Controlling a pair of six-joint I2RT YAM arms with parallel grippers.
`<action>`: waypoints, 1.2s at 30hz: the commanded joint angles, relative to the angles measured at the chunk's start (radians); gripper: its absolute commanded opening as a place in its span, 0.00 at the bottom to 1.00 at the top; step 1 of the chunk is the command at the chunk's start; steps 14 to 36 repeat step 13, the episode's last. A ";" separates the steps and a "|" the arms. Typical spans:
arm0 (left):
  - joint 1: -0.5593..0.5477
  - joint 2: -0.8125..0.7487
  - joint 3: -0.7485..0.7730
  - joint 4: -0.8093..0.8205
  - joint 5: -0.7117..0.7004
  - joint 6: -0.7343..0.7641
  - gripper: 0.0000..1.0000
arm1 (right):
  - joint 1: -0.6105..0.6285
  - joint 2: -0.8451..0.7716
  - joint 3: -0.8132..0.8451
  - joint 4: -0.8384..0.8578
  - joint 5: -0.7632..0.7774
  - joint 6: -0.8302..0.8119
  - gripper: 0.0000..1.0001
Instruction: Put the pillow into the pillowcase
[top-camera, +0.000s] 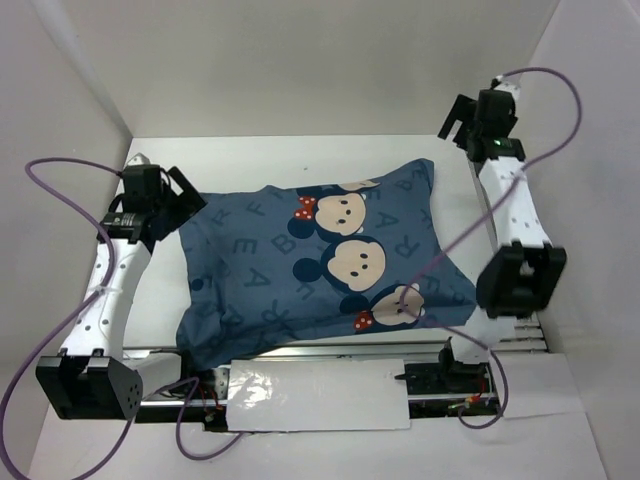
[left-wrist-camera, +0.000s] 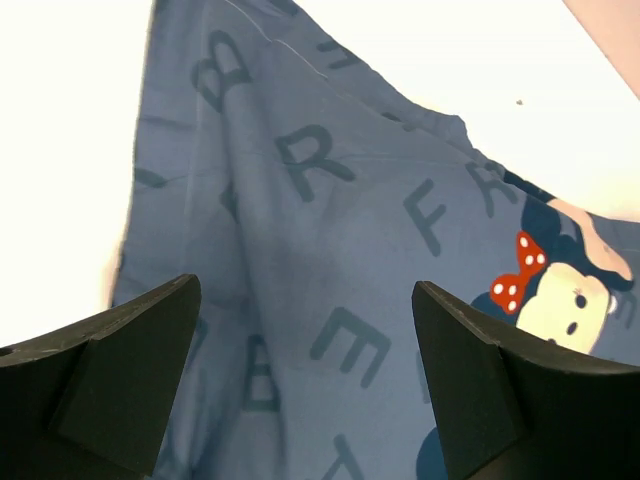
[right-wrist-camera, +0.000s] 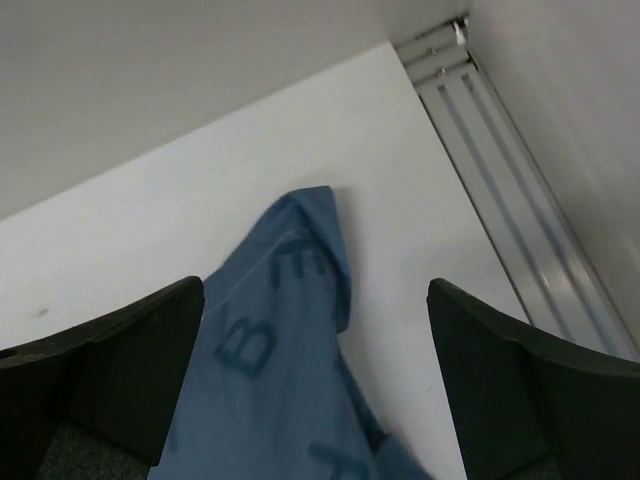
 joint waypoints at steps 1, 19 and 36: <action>-0.006 -0.016 0.077 -0.076 -0.088 0.033 1.00 | 0.008 -0.160 -0.169 -0.014 -0.060 0.005 1.00; -0.036 -0.081 -0.012 -0.084 -0.085 0.064 1.00 | 0.020 -0.532 -0.583 0.118 -0.161 0.028 1.00; -0.036 -0.081 -0.012 -0.084 -0.085 0.064 1.00 | 0.020 -0.532 -0.583 0.118 -0.161 0.028 1.00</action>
